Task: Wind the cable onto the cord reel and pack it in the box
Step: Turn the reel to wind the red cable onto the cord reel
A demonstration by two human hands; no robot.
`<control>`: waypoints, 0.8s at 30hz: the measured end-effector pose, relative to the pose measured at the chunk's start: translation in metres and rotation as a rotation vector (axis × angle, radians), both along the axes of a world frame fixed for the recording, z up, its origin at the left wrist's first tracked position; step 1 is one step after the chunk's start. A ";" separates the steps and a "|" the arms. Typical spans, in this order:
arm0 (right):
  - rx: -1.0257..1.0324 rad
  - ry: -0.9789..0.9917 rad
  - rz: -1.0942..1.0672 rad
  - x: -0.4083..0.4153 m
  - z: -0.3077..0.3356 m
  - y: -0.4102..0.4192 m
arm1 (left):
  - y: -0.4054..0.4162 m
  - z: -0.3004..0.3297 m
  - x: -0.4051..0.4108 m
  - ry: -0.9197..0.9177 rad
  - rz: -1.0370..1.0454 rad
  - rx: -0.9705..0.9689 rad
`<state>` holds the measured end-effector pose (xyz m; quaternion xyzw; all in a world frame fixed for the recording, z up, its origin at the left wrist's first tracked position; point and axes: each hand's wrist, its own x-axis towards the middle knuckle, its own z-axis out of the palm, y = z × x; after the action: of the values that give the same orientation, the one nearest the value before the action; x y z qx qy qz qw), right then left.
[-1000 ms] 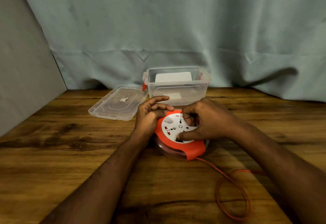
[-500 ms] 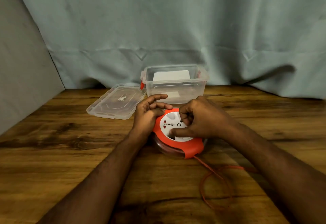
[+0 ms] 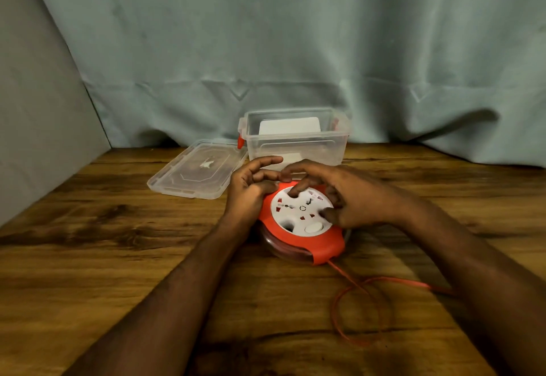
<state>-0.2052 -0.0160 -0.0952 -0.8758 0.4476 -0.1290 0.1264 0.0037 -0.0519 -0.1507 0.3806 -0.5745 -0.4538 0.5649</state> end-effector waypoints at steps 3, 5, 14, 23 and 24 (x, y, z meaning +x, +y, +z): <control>-0.005 0.010 0.018 -0.001 0.003 0.001 | 0.000 -0.001 0.000 -0.012 0.001 -0.005; -0.006 -0.002 0.011 -0.001 0.004 0.002 | 0.000 0.000 0.000 -0.019 0.004 -0.008; -0.031 0.004 -0.043 0.000 0.007 0.003 | 0.000 -0.001 0.000 -0.019 0.016 -0.011; -0.057 0.018 -0.087 0.002 0.008 0.005 | -0.001 -0.001 0.001 -0.017 0.027 -0.011; -0.067 0.023 -0.090 0.003 0.008 0.005 | -0.001 -0.001 0.001 -0.016 0.027 -0.010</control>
<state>-0.2027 -0.0109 -0.0877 -0.8600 0.4833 -0.1395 0.0858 0.0048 -0.0533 -0.1522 0.3890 -0.5760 -0.4405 0.5682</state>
